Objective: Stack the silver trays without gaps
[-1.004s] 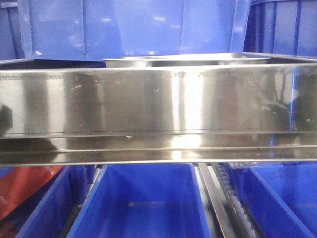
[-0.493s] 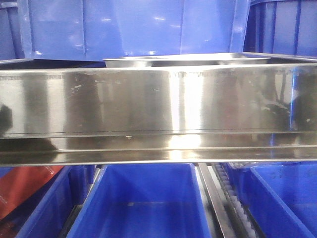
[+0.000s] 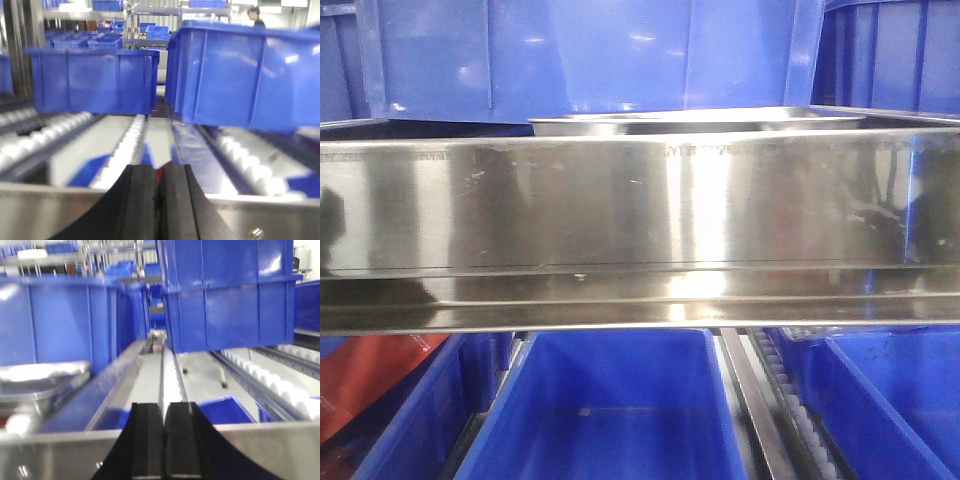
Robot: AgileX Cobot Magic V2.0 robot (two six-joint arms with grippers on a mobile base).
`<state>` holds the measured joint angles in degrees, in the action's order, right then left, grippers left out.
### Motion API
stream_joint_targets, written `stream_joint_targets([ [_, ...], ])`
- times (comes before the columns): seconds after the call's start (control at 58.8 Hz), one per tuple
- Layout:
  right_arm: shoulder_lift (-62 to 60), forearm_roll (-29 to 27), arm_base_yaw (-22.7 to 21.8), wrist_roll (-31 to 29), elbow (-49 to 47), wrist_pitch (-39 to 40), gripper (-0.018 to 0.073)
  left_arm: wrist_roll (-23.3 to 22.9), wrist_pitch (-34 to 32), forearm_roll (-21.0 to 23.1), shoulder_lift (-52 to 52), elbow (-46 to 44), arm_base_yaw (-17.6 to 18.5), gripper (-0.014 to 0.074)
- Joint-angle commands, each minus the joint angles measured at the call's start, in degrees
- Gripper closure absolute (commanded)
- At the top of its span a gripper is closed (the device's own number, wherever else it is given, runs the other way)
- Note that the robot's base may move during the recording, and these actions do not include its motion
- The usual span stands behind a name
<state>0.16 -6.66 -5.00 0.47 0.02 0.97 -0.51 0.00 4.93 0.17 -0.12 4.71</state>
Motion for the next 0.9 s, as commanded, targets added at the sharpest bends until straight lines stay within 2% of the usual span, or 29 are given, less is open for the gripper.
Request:
stream_joint_targets([
  [0.0, -0.2, -3.4, 0.2, -0.5, 0.0, 5.4, 0.0638, 0.0, 1.0, 4.6, -0.2, -3.3, 0.2, 0.0599],
  [0.085, -0.2, -6.3, 0.2, -0.5, 0.0, 8.2, 0.0638, 0.5, 4.6, -0.2, -0.2, -8.6, 0.2, 0.0599],
  [0.187, -0.2, -7.3, 0.2, 0.6, 0.0, 9.5, 0.0638, 0.5, 9.4, -6.6, -0.2, -15.7, 0.2, 0.0599],
  [0.306, -0.2, -7.3, 0.2, 1.3, -4.3, 6.1, 0.0638, 1.1, 20.7, -8.3, -0.2, -25.4, 0.2, 0.0599],
  [0.374, -0.2, -7.3, 0.2, 1.3, -10.5, -1.8, 0.0638, 3.4, 26.9, -9.9, 0.9, -29.9, 0.2, 0.0599],
  [0.459, -0.2, -6.6, 0.2, 1.3, -17.9, -11.8, 0.0638, 4.6, 30.7, -12.2, 3.4, -33.8, 0.2, 0.0599],
  [0.544, -0.2, -6.1, 0.2, 1.3, -24.8, -19.5, 0.0638, 4.7, 31.0, -13.4, 5.7, -36.8, 0.2, 0.0599],
  [0.714, 0.0, -1.6, 0.2, 1.3, -37.2, -29.5, 0.0638, 4.7, 30.0, -12.9, 11.2, -42.8, 0.2, 0.0599],
  [0.816, 5.1, -0.9, 0.2, 1.3, -45.3, -39.3, 0.0638, 4.8, 30.0, -12.7, 14.8, -46.8, 0.3, 0.0599],
  [0.884, 9.8, -0.9, 0.2, 1.3, -49.7, -44.0, 0.0638, 7.5, 30.0, -13.3, 17.4, -49.2, 0.3, 0.0599],
])
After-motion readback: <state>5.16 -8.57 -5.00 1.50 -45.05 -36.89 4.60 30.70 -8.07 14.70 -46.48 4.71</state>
